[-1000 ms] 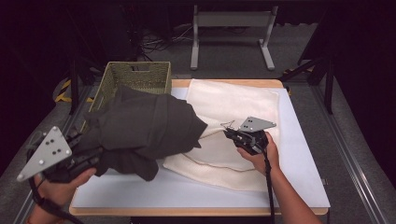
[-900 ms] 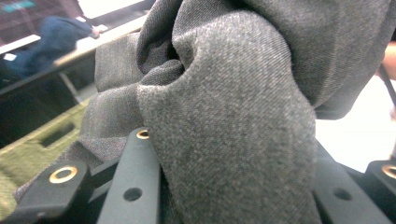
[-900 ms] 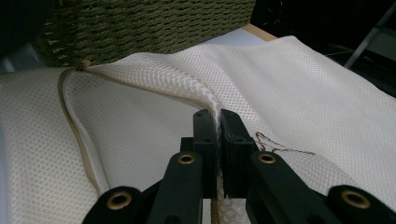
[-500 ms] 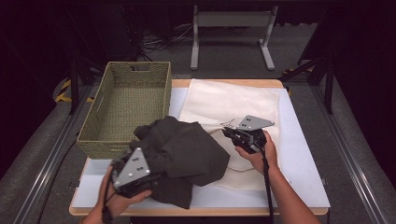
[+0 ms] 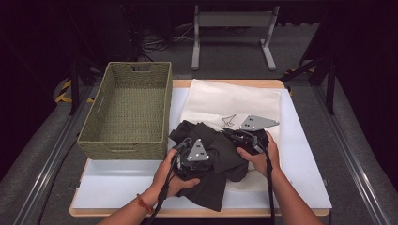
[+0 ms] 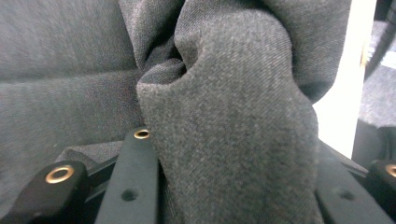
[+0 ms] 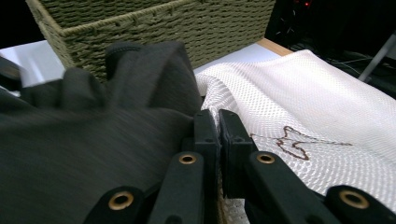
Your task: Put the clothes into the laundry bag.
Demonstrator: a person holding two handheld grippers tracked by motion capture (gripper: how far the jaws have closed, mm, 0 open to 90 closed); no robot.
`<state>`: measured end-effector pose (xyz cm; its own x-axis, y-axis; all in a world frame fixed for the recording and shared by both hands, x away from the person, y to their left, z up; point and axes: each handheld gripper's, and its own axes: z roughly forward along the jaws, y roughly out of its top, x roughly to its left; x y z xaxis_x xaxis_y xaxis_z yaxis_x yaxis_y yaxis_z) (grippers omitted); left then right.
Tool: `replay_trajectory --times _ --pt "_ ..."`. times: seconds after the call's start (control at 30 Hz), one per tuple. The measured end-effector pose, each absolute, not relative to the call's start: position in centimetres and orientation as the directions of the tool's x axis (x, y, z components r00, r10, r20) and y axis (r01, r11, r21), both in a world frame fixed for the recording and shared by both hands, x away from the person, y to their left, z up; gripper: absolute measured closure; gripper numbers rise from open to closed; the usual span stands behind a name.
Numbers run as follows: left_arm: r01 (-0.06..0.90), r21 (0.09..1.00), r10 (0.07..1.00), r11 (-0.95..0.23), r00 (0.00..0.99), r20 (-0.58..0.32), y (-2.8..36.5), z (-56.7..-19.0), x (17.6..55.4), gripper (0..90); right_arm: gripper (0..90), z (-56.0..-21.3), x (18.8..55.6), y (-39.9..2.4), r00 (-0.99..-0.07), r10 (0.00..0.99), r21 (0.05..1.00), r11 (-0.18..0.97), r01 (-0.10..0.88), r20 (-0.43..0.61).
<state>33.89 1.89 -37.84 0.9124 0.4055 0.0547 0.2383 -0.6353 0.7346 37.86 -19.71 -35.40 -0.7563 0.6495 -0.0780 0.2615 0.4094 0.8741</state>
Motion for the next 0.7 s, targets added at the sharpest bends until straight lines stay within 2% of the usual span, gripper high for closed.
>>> replay_trajectory --times 0.13,0.2,0.3,0.57,0.7 --pt "0.264 0.715 0.435 -0.647 0.898 0.062 0.2 -38.5 35.3 63.1 87.8 -34.7 37.4 -19.3 -0.769 0.633 0.875 0.417 0.244 -0.087" --pt "0.316 0.726 0.475 -0.61 0.88 0.016 -0.1 -38.8 36.3 62.9 87.9 -34.2 36.9 -19.0 -0.779 0.617 0.871 0.435 0.226 -0.106" --pt "0.343 0.727 0.511 -0.595 0.859 0.013 -0.6 -39.1 37.2 62.8 88.1 -33.7 36.4 -18.6 -0.785 0.609 0.87 0.442 0.216 -0.114" --pt "0.391 0.752 0.63 -0.531 0.775 0.042 -1.9 -39.4 39.6 62.2 88.4 -33.8 36.2 -18.8 -0.79 0.603 0.864 0.45 0.226 -0.108" --pt "0.384 0.777 0.667 -0.5 0.742 0.063 -2.4 -39.9 40.3 61.2 88.4 -34.4 36.4 -19.0 -0.783 0.613 0.857 0.455 0.241 -0.105"
